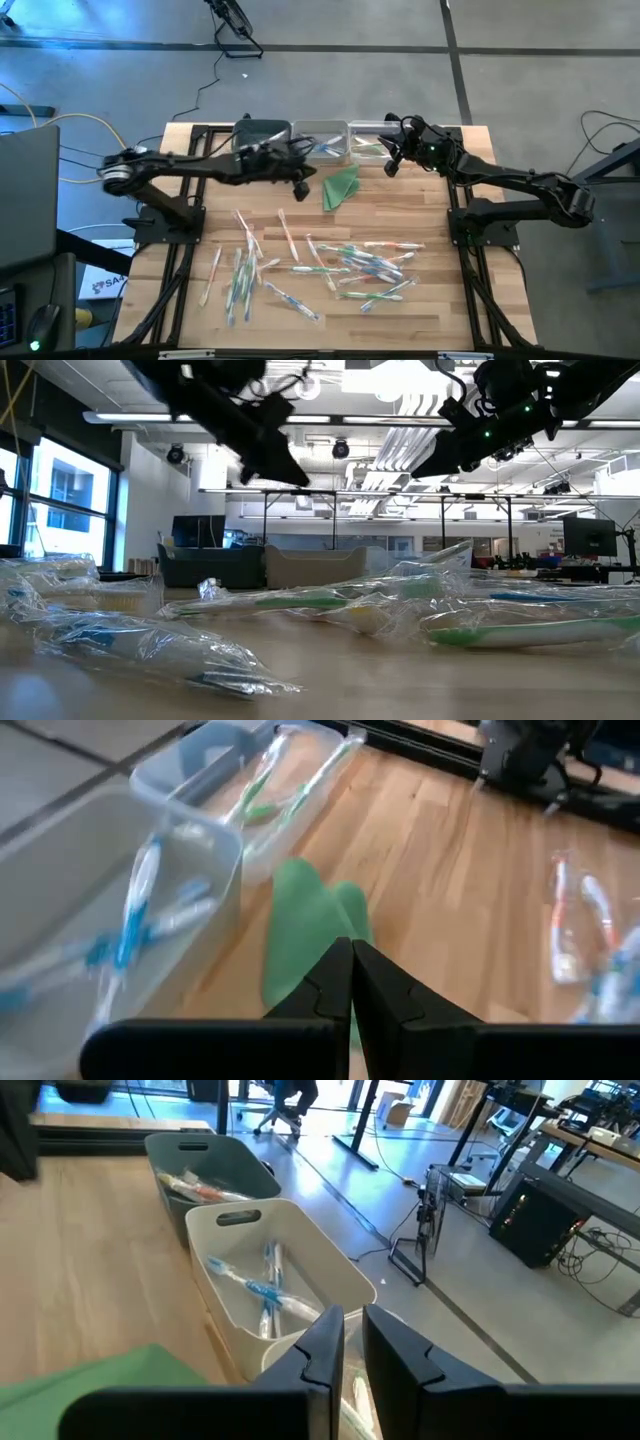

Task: Pick & Place Toothbrushes
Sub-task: Put the orange toothbrush into the dark blue bin

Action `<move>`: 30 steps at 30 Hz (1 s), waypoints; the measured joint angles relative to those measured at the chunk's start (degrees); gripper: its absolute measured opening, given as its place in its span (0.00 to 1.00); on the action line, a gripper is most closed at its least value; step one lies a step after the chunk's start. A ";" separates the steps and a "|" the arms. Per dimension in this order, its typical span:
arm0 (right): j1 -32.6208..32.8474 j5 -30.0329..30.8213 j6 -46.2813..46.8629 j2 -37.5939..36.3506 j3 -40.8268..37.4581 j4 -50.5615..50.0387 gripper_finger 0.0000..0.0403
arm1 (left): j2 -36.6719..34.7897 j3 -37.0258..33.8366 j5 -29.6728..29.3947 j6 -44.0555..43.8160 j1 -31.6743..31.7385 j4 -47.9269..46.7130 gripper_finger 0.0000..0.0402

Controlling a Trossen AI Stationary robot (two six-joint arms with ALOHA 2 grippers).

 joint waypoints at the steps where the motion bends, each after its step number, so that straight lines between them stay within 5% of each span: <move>1: -0.02 -0.56 0.00 0.00 0.00 -0.01 0.08 | -1.86 -1.05 -1.14 -1.44 -0.81 -0.63 0.01; 12: -0.02 -3.89 -0.01 0.00 0.04 1.97 0.08 | -17.60 -3.52 -18.76 -21.31 -13.29 -25.88 0.01; 17: -0.02 -3.88 -0.02 0.00 0.04 1.85 0.08 | -18.96 -3.46 -22.06 -29.67 -18.55 -31.88 0.01; 30: -0.02 -3.86 0.17 0.00 0.04 1.82 0.08 | -18.94 -3.52 -22.82 -30.47 -21.32 -35.51 0.01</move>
